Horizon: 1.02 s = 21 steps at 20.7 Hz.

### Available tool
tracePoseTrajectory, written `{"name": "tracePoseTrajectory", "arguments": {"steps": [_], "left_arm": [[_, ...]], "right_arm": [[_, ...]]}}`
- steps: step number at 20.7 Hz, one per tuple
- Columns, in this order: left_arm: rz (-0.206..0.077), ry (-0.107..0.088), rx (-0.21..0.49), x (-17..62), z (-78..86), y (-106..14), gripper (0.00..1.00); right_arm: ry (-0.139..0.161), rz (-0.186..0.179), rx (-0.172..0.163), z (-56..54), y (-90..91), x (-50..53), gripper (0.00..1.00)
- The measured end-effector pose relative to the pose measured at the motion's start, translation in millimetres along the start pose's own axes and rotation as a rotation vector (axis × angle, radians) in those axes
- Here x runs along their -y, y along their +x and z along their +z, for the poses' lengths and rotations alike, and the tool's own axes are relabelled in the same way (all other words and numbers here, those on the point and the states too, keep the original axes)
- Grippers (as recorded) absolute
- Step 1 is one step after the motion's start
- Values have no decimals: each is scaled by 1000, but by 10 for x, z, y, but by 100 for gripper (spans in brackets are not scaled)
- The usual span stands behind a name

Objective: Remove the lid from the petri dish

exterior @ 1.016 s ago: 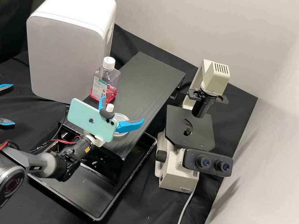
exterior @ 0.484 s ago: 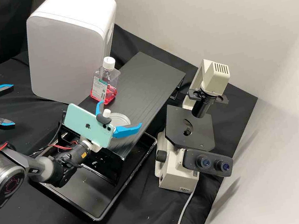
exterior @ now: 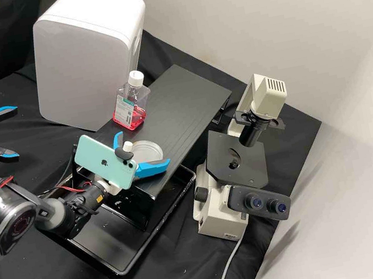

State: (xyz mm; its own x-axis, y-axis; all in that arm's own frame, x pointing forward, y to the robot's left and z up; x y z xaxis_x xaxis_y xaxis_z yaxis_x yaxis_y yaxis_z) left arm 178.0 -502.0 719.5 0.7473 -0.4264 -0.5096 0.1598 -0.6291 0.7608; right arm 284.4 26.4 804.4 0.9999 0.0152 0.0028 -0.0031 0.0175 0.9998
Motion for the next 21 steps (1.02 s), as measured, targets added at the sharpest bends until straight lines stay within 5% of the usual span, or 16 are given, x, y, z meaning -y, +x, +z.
{"name": "tracePoseTrajectory", "arguments": {"steps": [5, 13, 21], "left_arm": [[0, 0, 0, 0, 0, 0, 100], [-5, -2, -1, 11, -3, 3, 100], [-10, -3, -2, 21, -5, 7, 100]], "right_arm": [[1, -20, 6, -3, 56, 92, 100], [-7, -20, 5, 2, 82, 100, 100], [4, 24, 13, 16, 61, -44, 100]]}}
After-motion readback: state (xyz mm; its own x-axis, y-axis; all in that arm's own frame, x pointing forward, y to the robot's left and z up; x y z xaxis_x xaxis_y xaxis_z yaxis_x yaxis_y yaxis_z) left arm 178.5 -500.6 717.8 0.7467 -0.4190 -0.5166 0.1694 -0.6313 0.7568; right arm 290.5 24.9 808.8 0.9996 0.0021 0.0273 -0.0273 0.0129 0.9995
